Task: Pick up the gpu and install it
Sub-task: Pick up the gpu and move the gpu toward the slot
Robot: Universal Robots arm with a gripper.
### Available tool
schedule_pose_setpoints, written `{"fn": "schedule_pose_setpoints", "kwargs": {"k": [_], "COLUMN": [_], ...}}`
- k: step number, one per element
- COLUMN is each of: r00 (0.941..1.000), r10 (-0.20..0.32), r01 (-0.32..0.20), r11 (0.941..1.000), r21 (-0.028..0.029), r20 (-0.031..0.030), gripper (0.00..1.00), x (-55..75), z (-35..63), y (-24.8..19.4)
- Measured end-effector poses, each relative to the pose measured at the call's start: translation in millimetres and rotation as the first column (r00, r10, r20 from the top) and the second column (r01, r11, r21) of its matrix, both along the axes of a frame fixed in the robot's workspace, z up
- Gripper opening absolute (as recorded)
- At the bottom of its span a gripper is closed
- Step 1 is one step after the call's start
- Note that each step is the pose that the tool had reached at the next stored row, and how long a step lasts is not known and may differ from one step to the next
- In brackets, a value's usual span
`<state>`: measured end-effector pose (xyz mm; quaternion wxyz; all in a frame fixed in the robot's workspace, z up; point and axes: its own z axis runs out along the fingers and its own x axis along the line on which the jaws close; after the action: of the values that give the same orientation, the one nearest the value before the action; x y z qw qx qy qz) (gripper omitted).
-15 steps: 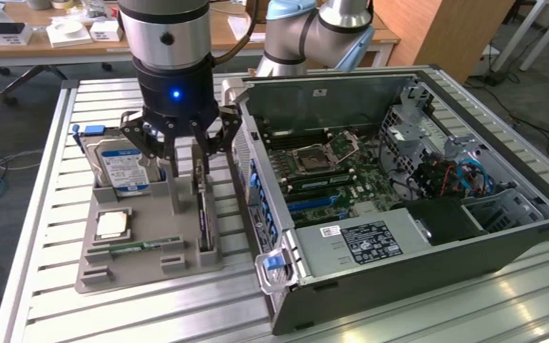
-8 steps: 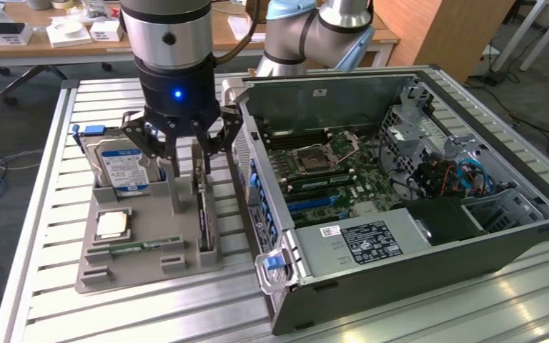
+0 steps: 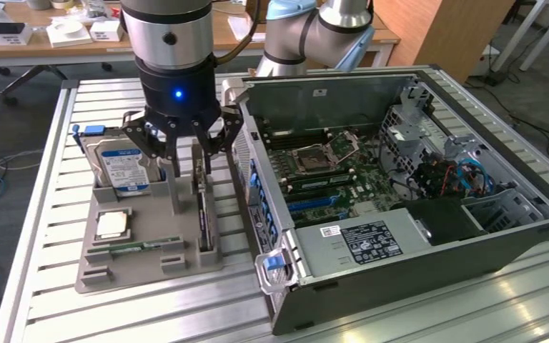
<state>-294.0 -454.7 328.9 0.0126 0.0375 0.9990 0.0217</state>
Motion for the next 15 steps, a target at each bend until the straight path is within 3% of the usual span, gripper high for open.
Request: {"fn": "schedule_pose_setpoints", "kwargs": {"k": [15], "r00": [1.0], "r10": [0.0], "r01": [0.0], "r11": [1.0], "r21": [0.0], "r20": [0.0], "gripper": [0.47], "x": [0.0], "z": [-4.6], "y": [0.0]}}
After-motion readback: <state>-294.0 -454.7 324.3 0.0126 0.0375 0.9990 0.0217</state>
